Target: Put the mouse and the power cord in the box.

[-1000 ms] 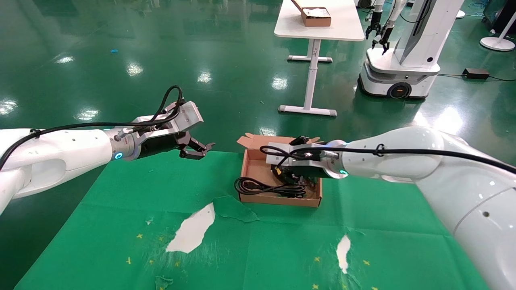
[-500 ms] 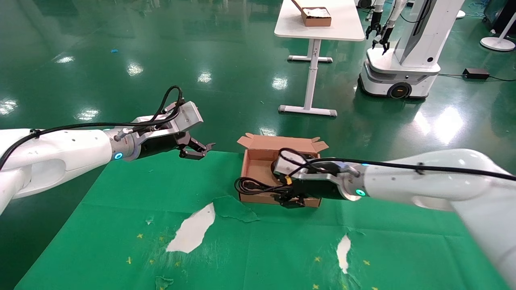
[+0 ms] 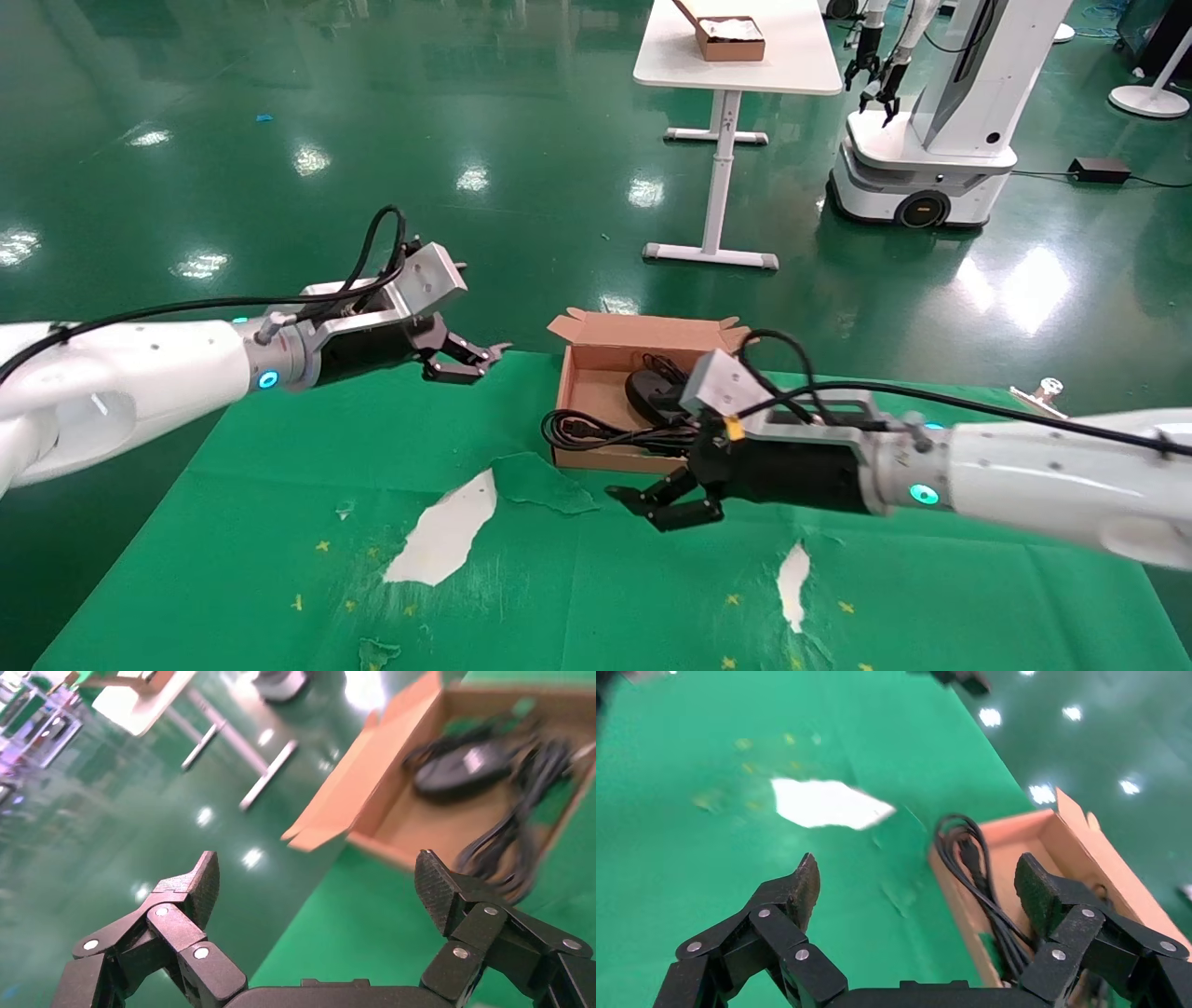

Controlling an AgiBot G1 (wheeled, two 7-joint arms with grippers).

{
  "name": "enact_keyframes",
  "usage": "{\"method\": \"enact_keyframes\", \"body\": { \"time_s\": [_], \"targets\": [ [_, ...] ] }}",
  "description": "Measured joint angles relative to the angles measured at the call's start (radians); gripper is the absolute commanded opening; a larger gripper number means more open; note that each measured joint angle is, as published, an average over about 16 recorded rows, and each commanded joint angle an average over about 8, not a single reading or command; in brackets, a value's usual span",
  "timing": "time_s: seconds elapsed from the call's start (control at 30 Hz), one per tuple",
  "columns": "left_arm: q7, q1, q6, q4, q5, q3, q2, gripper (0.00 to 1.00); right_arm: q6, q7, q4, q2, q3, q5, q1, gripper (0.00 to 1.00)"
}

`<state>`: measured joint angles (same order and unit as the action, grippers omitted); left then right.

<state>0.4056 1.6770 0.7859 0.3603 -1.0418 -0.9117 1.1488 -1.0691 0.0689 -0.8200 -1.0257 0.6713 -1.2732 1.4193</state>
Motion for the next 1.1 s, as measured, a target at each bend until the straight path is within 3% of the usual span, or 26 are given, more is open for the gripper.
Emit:
{"method": "enact_keyframes", "body": {
  "time_s": [1.1],
  "targets": [
    [-0.362, -0.367, 0.433, 0.563, 0.19, 0.385, -0.328, 1.0, -0.402, 0.112, -0.437, 0.391, -0.369, 0.512, -0.325, 1.0]
  ]
}}
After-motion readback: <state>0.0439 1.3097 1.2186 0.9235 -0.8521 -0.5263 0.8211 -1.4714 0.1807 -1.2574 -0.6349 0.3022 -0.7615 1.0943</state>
